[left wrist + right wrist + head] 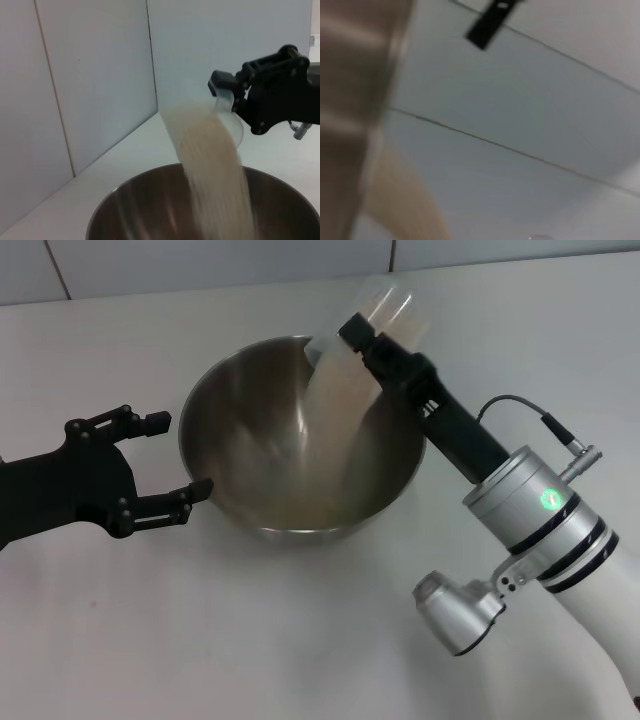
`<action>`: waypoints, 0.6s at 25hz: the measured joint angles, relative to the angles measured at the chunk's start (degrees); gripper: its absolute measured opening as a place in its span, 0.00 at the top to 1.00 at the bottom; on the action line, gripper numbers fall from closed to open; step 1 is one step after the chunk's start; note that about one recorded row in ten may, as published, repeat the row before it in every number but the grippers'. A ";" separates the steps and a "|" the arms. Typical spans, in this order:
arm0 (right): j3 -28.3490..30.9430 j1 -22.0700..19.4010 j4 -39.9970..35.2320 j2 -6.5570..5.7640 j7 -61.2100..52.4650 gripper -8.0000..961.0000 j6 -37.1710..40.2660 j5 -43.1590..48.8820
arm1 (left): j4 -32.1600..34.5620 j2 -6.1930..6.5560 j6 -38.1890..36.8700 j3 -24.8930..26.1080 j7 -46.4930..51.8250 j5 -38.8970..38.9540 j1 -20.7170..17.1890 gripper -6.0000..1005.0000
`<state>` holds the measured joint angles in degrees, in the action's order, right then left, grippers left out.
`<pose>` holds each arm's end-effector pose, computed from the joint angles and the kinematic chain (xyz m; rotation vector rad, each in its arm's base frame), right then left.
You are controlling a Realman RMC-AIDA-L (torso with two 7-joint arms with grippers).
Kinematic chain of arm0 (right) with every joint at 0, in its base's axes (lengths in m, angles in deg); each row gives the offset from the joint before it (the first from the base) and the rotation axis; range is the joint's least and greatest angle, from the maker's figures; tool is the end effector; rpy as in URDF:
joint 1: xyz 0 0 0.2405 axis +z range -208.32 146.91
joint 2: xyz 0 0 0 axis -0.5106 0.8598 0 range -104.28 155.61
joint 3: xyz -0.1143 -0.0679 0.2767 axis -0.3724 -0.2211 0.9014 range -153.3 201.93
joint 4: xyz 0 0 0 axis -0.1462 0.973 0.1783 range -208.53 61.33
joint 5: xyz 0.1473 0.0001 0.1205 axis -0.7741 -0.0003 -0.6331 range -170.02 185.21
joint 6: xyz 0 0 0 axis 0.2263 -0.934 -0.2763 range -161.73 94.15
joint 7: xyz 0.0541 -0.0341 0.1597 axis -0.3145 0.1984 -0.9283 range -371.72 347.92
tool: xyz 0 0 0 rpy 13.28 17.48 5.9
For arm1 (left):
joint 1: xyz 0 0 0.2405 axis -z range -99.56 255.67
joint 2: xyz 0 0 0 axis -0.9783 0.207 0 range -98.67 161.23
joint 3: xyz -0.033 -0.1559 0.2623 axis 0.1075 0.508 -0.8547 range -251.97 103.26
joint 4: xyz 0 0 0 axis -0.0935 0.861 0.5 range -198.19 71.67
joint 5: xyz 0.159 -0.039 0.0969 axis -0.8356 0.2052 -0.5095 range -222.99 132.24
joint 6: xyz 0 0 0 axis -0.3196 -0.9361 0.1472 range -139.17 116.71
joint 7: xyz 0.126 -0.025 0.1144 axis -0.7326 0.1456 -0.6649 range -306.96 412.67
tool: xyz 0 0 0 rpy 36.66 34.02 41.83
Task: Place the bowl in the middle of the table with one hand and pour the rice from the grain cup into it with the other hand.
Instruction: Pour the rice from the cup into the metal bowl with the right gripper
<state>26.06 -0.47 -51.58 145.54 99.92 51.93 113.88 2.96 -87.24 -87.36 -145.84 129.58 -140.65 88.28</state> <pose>0.2230 0.3248 -0.0976 -1.1570 -1.3594 -0.2511 -0.2708 0.3007 -0.0384 -2.6595 -0.2022 -0.5309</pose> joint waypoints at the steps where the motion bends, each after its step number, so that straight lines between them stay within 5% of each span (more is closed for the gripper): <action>1: -0.13 0.01 0.77 0.00 5.89 0.98 -1.11 0.02 | 0.01 0.01 0.01 -0.03 0.00 0.00 0.00 0.14; 15: -0.57 0.40 1.15 0.00 34.60 0.98 -4.45 4.81 | 0.14 0.14 0.11 -0.67 0.50 0.01 0.21 0.14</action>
<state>25.49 -0.07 -50.43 145.55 134.52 47.48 118.69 3.10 -87.10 -87.24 -146.51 130.07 -140.64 88.48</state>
